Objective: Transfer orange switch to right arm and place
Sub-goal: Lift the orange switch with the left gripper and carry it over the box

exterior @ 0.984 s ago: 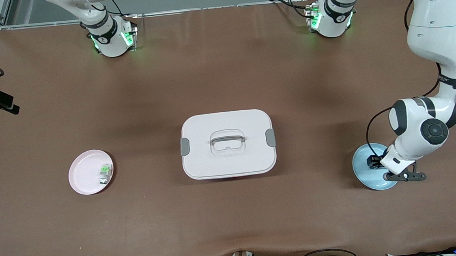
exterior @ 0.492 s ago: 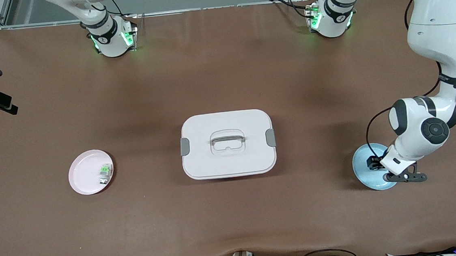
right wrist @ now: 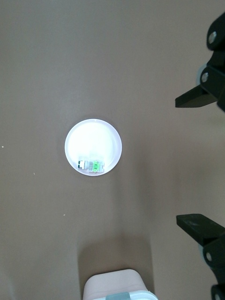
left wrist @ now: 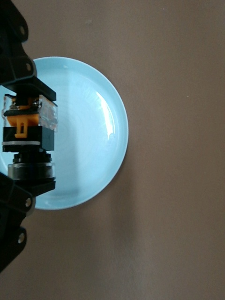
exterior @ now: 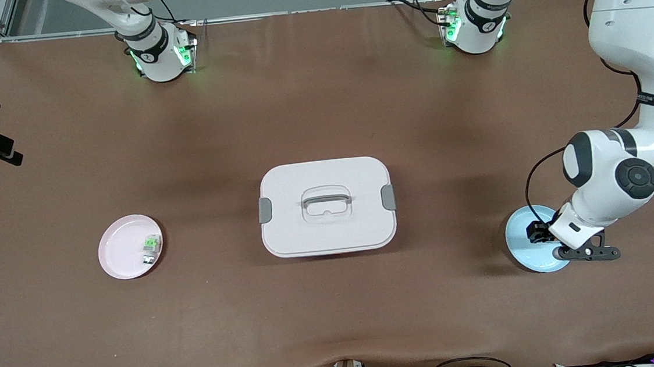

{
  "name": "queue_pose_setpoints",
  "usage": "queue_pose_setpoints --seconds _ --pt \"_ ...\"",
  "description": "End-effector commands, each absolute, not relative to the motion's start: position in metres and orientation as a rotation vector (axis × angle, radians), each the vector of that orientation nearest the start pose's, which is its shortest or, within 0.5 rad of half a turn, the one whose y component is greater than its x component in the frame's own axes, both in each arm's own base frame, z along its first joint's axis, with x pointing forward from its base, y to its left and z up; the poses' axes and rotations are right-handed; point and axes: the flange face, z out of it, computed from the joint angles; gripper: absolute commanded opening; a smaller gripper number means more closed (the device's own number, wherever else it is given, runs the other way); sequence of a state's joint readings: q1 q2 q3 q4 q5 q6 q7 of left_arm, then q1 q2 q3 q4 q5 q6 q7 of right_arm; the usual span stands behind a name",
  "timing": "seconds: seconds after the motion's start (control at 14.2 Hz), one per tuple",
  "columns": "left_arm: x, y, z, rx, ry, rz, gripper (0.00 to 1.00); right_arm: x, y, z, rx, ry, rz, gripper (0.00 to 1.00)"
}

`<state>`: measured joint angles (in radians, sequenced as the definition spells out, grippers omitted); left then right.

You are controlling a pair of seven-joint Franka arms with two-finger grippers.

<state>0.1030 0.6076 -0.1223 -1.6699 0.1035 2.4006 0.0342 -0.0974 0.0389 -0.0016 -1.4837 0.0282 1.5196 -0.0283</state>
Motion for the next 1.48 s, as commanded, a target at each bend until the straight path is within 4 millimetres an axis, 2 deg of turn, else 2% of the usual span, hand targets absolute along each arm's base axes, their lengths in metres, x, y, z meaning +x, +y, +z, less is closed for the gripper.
queue_pose_setpoints --seconds 0.0,0.21,0.42,0.56,0.84,0.91,0.98,1.05,1.12,1.27,1.41 --pt "0.687 -0.012 0.299 -3.176 0.087 -0.169 0.0 0.557 -0.062 0.647 -3.102 0.15 -0.037 1.0" --pt "0.681 -0.022 0.331 -3.211 -0.033 -0.112 0.0 0.559 -0.066 0.645 -3.116 0.147 -0.034 1.0" --pt "0.677 -0.044 0.355 -3.261 -0.207 -0.072 0.0 0.557 -0.065 0.665 -3.115 0.138 -0.091 1.0" --pt "0.676 -0.059 0.37 -3.293 -0.364 -0.044 0.0 0.557 -0.062 0.667 -3.117 0.129 -0.094 1.0" --pt "0.669 -0.114 0.394 -3.307 -0.629 -0.011 0.0 0.551 -0.053 0.662 -3.107 0.104 -0.006 1.0" --pt "0.667 -0.13 0.396 -3.307 -0.689 0.005 0.0 0.553 -0.053 0.655 -3.105 0.107 0.018 1.0" --pt "0.665 -0.144 0.401 -3.307 -0.75 0.014 0.0 0.557 -0.055 0.638 -3.088 0.109 0.098 1.0" --pt "0.662 -0.16 0.407 -3.306 -0.81 0.026 0.0 0.558 -0.056 0.634 -3.075 0.114 0.125 1.0" --pt "0.658 -0.175 0.411 -3.3 -0.878 0.044 0.0 0.559 -0.06 0.632 -3.072 0.121 0.13 1.0" --pt "0.647 -0.211 0.424 -3.277 -1.023 0.113 0.0 0.559 -0.054 0.633 -3.061 0.107 0.128 1.0" --pt "0.632 -0.253 0.437 -3.23 -1.168 0.212 0.0 0.558 -0.052 0.635 -3.069 0.098 0.125 1.0"
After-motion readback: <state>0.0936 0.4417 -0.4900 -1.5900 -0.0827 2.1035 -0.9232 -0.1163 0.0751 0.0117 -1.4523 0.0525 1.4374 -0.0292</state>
